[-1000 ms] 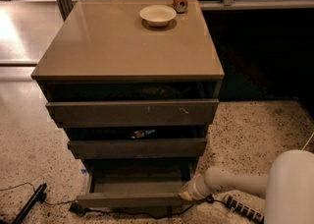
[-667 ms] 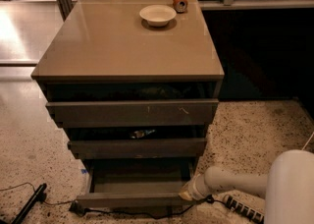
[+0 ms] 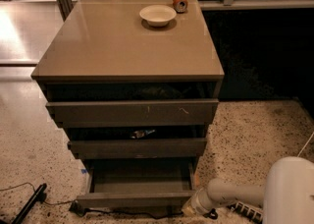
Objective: Close bottom drawer
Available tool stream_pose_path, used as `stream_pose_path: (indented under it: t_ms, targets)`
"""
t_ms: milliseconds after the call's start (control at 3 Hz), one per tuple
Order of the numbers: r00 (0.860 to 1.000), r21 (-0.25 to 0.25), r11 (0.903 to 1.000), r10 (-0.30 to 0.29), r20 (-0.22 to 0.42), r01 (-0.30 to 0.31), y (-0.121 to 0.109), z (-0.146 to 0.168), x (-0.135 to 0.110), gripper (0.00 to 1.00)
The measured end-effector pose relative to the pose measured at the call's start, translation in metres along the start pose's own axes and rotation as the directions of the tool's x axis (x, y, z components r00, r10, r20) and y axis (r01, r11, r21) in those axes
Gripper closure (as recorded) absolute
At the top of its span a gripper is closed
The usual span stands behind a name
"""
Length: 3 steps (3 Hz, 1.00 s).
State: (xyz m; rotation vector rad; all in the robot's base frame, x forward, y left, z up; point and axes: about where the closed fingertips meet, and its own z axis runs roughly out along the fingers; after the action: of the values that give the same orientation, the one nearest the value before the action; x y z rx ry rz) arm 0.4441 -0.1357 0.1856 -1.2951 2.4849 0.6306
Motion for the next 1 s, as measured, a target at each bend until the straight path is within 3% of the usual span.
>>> stream_pose_path:
  t_ms: [667,1000]
  targets:
    - [0.999,-0.027,0.9996,0.013,0.03,-0.012,-0.005,0.015,-0.008,1.0]
    - [0.995,0.004,0.9996,0.029,0.095,-0.029,-0.018,0.026,-0.027,1.0]
